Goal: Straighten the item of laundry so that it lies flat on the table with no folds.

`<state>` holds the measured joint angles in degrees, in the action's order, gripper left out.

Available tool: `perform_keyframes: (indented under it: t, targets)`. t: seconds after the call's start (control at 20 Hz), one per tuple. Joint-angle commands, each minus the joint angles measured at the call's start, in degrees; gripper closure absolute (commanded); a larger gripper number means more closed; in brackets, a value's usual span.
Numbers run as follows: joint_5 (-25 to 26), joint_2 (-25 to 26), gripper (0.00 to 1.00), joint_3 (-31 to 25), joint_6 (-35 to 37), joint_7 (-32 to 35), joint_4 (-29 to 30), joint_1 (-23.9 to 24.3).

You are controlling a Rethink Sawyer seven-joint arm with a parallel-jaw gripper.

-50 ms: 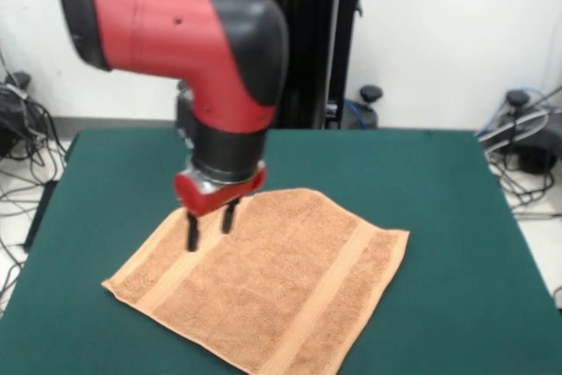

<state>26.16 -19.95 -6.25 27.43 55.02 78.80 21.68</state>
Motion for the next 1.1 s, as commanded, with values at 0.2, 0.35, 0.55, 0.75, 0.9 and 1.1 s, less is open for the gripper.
perform_keyframes:
  t: [0.2, 0.35, 0.55, 0.75, 0.9, 1.1]
  targets:
    - [-6.42, 14.53, 0.0, 2.39, -10.16, 23.47, -5.06, -7.23]
    - [-7.85, 19.18, 0.0, 4.51, -14.28, 24.99, -9.01, -8.62]
    - [-10.37, 23.9, 0.0, 5.13, -15.96, 23.88, -13.35, -9.06]
    - [-12.27, 27.35, 0.0, 6.07, -17.54, 22.58, -16.79, -9.53]
    - [-13.44, 29.76, 0.0, 6.12, -17.62, 20.66, -19.9, -9.14]
    - [-13.93, 31.15, 0.0, 6.19, -15.88, 18.82, -22.7, -8.63]
